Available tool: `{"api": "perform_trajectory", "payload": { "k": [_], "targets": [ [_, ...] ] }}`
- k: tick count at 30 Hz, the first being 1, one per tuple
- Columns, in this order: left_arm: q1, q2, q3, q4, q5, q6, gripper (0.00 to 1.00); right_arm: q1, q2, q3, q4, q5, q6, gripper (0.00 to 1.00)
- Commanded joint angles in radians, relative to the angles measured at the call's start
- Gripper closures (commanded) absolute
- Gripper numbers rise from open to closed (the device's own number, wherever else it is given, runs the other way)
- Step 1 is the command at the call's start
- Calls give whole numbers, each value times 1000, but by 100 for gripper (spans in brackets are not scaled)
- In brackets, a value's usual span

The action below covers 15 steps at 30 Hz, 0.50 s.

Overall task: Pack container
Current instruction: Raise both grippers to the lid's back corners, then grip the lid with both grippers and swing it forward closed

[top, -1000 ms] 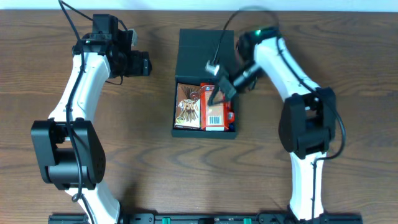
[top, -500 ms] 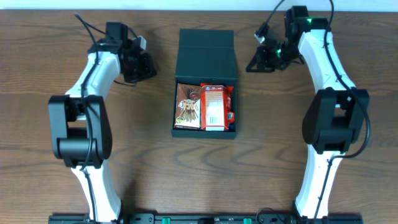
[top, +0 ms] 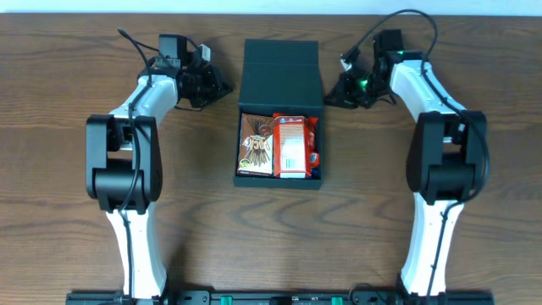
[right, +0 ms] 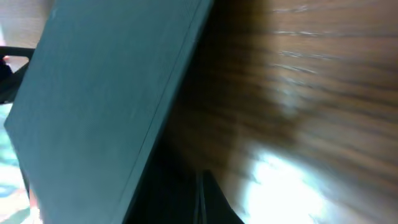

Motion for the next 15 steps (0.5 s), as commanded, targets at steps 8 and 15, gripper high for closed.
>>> {"api": "perform_trajectory", "payload": {
  "k": [8, 15],
  "targets": [
    [-48, 64, -3, 84, 75, -121, 94, 18, 77, -5, 161, -179, 112, 98],
    [-62, 74, -3, 185, 154, -140, 94, 22, 84, -5, 248, -377, 100, 98]
  ]
}}
